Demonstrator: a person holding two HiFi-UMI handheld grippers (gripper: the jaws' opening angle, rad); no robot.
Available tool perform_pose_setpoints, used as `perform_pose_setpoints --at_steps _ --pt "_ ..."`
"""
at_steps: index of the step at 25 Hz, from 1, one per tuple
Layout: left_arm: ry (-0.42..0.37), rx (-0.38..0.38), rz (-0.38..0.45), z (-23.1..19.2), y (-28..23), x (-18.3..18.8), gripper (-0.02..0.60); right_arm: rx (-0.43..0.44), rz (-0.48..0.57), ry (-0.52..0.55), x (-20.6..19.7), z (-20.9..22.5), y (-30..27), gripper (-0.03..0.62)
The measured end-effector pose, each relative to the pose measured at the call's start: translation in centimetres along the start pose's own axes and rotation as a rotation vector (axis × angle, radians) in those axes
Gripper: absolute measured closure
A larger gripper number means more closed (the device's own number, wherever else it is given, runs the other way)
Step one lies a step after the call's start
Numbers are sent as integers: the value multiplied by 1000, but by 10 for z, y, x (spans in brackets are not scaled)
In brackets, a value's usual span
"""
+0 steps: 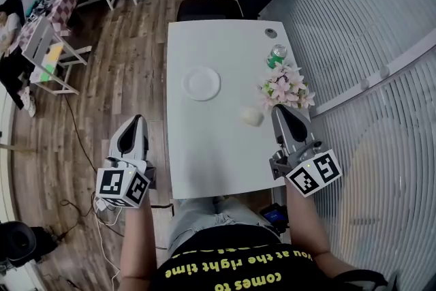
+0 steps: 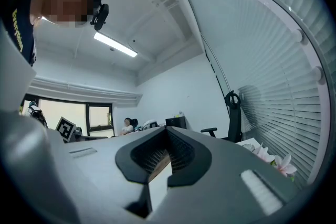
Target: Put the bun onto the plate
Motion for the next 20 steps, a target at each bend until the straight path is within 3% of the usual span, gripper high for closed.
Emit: perform_pose_setpoints --at_steps 20 --pt "1 -86 -16 -41 -49 10 581 -81 -5 20 -4 4 -43 588"
Point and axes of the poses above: the fingertips, and each gripper's own axes: y backward along the fingers, z to its right, x out of its top, the point moved 4 cm from there along y, backward along the fingers, and after that the axes turned 4 degrees about z, right-handed, at the moved point
